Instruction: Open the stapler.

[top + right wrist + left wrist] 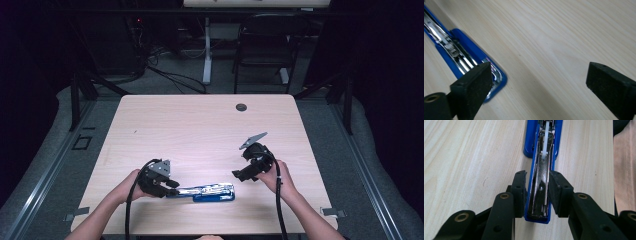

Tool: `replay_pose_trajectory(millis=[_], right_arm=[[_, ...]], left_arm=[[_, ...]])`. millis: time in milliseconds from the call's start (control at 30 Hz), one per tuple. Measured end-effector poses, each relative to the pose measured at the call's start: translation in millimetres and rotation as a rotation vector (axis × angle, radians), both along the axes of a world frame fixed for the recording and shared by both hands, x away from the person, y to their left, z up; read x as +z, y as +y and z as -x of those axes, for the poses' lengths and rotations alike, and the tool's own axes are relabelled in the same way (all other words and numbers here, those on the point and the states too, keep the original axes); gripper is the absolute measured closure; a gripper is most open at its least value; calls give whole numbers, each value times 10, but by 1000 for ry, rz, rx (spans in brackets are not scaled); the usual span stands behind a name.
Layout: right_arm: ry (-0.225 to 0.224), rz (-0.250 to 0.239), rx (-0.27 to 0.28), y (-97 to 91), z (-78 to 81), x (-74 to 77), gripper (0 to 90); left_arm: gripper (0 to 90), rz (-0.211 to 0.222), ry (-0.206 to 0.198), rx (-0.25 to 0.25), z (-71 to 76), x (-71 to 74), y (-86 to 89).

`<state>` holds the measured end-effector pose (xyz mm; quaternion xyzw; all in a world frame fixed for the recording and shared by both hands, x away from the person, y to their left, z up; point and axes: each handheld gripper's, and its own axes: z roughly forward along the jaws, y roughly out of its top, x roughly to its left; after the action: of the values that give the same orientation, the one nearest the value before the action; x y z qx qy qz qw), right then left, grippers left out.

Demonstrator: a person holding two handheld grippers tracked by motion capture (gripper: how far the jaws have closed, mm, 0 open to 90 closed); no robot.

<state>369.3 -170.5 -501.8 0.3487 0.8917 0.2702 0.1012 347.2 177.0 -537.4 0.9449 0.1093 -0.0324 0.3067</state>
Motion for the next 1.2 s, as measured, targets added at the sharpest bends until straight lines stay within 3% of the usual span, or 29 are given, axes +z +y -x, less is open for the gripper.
replay_pose_trajectory(millis=[200,233,300,333,433,533,700,933,1200], right_arm=[[-8,10,3,-203,-39,-77,22],[-15,13,-1,-231,-42,-75,19],[-32,15,-3,-291,-40,-58,19],[-41,13,-4,-319,-35,-48,19],[-44,24,-14,-410,-30,-32,19],[-26,45,-39,-499,-32,-36,20],[-18,26,-103,-644,-69,-11,0],[4,35,-131,-677,-101,1,0],[-7,24,-149,-692,-120,31,0]], left_arm=[[673,-11,-7,0,-1,7,-11],[671,0,-1,-3,-3,0,-12],[670,-21,-13,1,0,14,-13],[669,2,-1,0,-2,-1,-13],[666,-19,-12,7,-2,12,-15],[666,-1,-6,5,1,0,-20],[663,-17,-9,6,-4,10,-24],[663,-17,-11,5,-3,10,-26],[663,4,4,-3,-14,-4,-21]])
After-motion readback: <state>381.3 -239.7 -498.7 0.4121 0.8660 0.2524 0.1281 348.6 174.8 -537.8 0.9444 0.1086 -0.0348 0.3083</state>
